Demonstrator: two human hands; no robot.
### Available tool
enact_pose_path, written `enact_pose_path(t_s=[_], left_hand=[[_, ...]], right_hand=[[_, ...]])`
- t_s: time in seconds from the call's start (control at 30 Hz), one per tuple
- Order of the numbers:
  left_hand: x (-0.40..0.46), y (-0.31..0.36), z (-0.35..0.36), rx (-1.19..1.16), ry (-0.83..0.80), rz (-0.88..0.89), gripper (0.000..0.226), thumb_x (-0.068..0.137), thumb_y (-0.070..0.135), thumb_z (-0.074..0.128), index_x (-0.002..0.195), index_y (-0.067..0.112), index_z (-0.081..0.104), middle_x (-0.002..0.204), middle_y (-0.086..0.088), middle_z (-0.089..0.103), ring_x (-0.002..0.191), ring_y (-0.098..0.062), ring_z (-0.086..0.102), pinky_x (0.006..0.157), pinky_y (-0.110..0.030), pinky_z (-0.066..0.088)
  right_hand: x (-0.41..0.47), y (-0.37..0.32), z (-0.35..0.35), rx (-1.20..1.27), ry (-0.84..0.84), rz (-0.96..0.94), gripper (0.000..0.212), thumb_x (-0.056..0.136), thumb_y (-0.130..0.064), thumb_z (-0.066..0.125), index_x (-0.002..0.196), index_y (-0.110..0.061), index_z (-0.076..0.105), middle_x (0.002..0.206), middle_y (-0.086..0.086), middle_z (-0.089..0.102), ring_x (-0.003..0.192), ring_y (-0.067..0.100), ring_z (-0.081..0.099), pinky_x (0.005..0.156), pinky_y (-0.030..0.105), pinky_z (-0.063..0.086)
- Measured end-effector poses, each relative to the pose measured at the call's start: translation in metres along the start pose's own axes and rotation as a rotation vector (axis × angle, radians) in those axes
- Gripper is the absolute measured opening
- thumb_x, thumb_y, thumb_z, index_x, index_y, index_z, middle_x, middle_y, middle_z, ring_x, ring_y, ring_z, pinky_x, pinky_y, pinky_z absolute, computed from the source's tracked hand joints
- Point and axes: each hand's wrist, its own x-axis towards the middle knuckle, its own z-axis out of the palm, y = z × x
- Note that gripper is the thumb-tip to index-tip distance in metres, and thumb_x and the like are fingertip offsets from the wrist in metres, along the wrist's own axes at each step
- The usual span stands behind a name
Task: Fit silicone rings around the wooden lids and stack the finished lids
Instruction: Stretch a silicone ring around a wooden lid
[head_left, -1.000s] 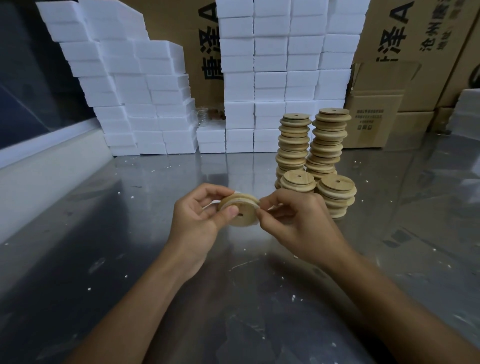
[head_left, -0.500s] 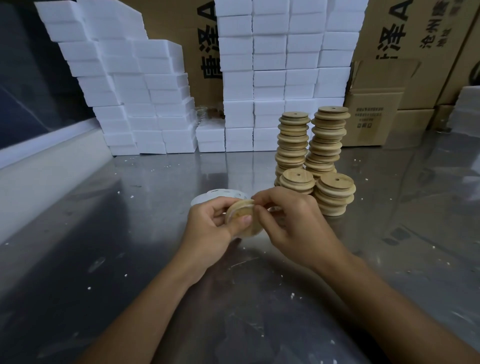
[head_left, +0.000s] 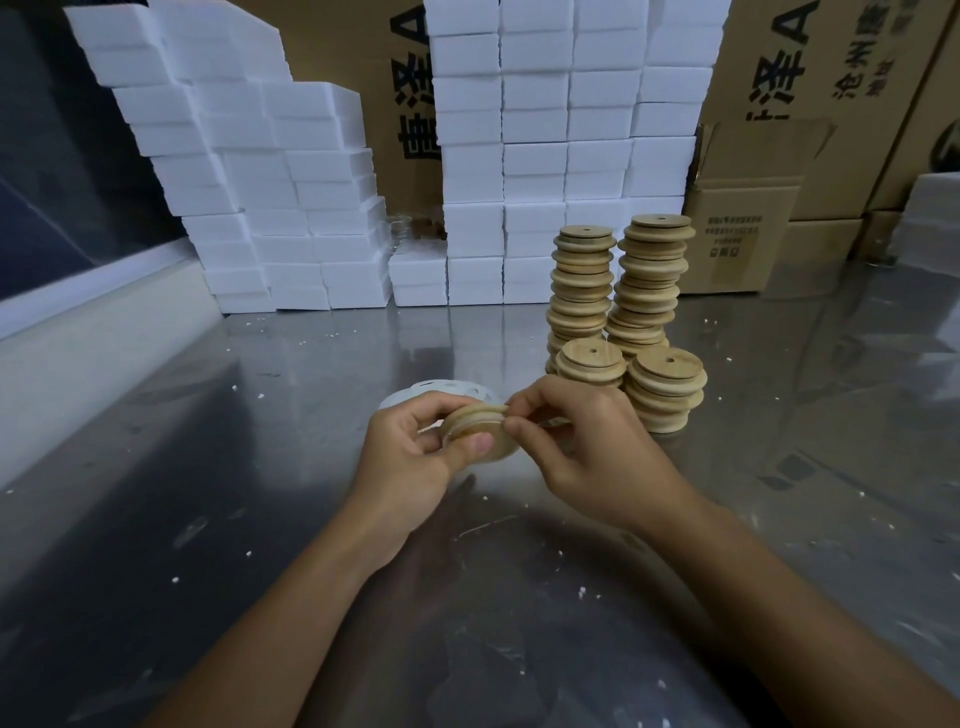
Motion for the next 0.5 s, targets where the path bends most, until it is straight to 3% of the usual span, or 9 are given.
enact_pose_path(t_s=[0.13,0.23,0.33,0.43,0.5], left_hand=[[0.0016,0.0039,-0.0045,-0.17,0.034,-0.104,0.021,0.063,0.016,0.077,0.082,0.024,0.075,0.092,-0.003,0.073,0.088,-0.022,0.069,0.085,-0.041,0.058],[0.0021,0.0034,-0.0068,-0.207,0.013,-0.135,0.023,0.062,0.018,0.077,0.085,0.021,0.074,0.097,-0.005,0.073,0.091,-0.023,0.069,0.087,-0.044,0.057],[0.0018,0.0033,-0.0069,-0.116,0.015,-0.093,0.022,0.07,0.009,0.077,0.087,0.021,0.07,0.094,-0.002,0.074,0.087,-0.017,0.07,0.08,-0.033,0.06],[0.0027,0.0009,-0.0059,0.15,0.024,0.049,0.032,0.073,-0.006,0.077,0.086,0.022,0.067,0.089,0.002,0.074,0.081,-0.009,0.07,0.071,-0.017,0.054],[0.0022,0.0007,-0.0039,0.131,0.034,0.05,0.033,0.073,-0.008,0.077,0.086,0.022,0.067,0.088,0.004,0.075,0.08,-0.009,0.071,0.069,-0.016,0.053]], right_hand=[[-0.0019,0.005,0.0017,0.074,0.048,0.021,0.008,0.089,-0.009,0.07,0.094,-0.015,0.071,0.083,-0.017,0.069,0.079,-0.003,0.067,0.068,0.006,0.047],[-0.0029,0.007,0.0053,0.201,0.07,0.077,0.009,0.089,-0.008,0.07,0.093,-0.016,0.071,0.085,-0.012,0.072,0.079,0.002,0.069,0.068,0.012,0.051],[-0.0031,0.008,0.0085,0.233,0.057,0.101,0.006,0.09,-0.011,0.068,0.091,-0.018,0.069,0.083,-0.012,0.071,0.078,0.004,0.068,0.067,0.014,0.051],[-0.0034,0.0068,0.0083,0.191,0.052,0.093,0.008,0.091,-0.016,0.063,0.09,-0.023,0.065,0.082,-0.016,0.067,0.079,0.005,0.065,0.065,0.016,0.05],[-0.0036,0.0047,0.0086,0.197,0.051,0.097,0.008,0.094,-0.015,0.061,0.091,-0.023,0.064,0.082,-0.013,0.066,0.08,0.009,0.066,0.067,0.026,0.056]])
